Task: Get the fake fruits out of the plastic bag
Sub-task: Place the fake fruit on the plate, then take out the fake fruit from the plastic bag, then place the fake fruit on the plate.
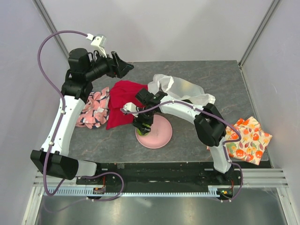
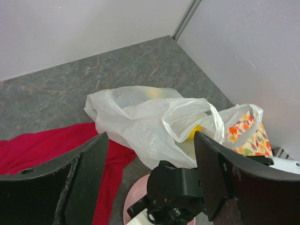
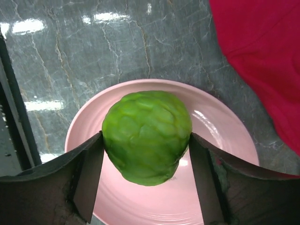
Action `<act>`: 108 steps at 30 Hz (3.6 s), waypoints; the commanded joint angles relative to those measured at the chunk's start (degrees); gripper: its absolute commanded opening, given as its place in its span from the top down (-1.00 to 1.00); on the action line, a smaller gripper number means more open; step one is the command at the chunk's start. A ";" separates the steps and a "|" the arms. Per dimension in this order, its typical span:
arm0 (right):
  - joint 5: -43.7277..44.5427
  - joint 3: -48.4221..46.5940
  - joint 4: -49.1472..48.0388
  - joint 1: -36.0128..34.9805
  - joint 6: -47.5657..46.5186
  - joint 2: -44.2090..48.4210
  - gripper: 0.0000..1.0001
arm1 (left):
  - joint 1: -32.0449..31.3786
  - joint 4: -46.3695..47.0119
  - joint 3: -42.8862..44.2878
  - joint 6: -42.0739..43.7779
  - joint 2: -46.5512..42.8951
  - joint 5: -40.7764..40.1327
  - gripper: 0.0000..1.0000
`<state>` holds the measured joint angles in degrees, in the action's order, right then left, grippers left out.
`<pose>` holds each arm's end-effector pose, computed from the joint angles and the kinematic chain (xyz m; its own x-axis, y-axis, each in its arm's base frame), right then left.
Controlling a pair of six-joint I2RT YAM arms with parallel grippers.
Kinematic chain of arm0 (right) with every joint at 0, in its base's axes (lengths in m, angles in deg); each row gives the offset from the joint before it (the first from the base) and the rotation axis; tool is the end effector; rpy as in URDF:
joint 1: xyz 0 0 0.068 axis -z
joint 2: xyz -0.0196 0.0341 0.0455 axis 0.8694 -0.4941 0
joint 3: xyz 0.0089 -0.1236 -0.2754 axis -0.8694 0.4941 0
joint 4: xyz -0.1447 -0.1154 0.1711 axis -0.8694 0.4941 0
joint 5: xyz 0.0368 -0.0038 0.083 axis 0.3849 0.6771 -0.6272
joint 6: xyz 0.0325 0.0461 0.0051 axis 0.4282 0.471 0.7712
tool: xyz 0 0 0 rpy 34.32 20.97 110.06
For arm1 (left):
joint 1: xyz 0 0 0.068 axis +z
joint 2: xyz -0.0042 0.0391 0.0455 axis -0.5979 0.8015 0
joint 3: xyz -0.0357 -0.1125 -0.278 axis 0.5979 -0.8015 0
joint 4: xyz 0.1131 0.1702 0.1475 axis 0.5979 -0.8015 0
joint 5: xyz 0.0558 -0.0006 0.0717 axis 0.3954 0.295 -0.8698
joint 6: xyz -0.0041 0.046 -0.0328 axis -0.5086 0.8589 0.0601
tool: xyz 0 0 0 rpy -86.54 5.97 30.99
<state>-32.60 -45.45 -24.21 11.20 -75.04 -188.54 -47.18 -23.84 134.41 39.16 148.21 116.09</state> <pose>0.2781 0.3472 0.2352 -0.1440 -0.8430 -0.5183 -0.9855 0.0748 0.1522 0.2745 -0.0727 0.4826 -0.3157 -0.1691 -0.9337 0.6218 0.7064 -0.3382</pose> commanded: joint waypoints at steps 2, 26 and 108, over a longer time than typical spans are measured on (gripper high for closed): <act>-2.83 -1.74 -3.07 0.06 3.33 3.13 -0.92 | 0.18 2.83 -0.19 0.81 0.46 0.50 -0.62; 11.72 5.01 18.13 22.21 -0.46 26.52 -0.03 | -0.53 5.74 0.25 -0.07 5.03 7.35 -0.52; -3.02 6.84 -0.51 5.85 3.93 18.70 0.18 | 5.01 -0.24 1.13 7.93 -3.14 -0.56 -0.56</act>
<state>-36.36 -42.33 -19.92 14.96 -72.99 -169.09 -42.57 -24.01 134.65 44.51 146.87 115.91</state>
